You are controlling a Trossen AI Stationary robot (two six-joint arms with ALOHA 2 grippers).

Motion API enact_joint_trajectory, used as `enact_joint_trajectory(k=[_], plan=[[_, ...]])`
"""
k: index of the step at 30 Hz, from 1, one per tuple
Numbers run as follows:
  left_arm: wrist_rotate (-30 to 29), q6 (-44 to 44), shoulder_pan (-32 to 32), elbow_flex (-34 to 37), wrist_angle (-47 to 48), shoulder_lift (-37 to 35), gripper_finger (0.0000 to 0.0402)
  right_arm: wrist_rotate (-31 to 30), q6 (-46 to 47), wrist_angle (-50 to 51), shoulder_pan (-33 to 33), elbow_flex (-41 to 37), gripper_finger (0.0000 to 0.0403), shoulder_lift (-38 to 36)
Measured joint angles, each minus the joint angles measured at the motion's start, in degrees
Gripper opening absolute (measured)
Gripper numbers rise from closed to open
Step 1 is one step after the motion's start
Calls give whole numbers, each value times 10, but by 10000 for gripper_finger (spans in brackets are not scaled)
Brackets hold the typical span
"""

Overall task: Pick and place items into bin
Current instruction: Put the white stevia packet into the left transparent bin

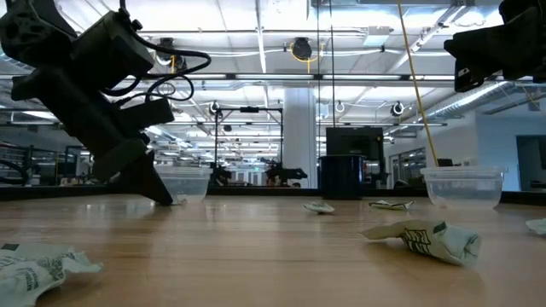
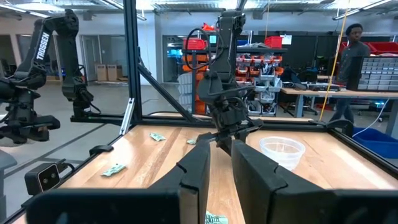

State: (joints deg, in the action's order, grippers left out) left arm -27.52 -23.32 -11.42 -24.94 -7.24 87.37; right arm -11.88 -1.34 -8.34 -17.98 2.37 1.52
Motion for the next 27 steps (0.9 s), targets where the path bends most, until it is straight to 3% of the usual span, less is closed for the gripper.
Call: enact_joint_trajectory(k=[2, 6, 11, 17, 21, 27], plan=[[-3, 1, 0, 1, -5, 0, 13, 0, 0, 0, 0, 0, 59, 0], [-2, 14, -3, -5, -30, -12, 9, 0, 0, 0, 0, 0, 59, 0], [2, 83, -21, -63, -17, -49, 6, 0, 0, 0, 0, 0, 59, 0], [-95, 198, 0, -138, 110, -103, 5, -63, -40, -5, 0, 0, 59, 0], [-99, 160, 52, -154, 210, -116, 4, -106, -26, -4, 0, 0, 59, 0], [-23, 81, 125, -153, 299, -99, 6, -105, -24, 0, 0, 0, 59, 4]])
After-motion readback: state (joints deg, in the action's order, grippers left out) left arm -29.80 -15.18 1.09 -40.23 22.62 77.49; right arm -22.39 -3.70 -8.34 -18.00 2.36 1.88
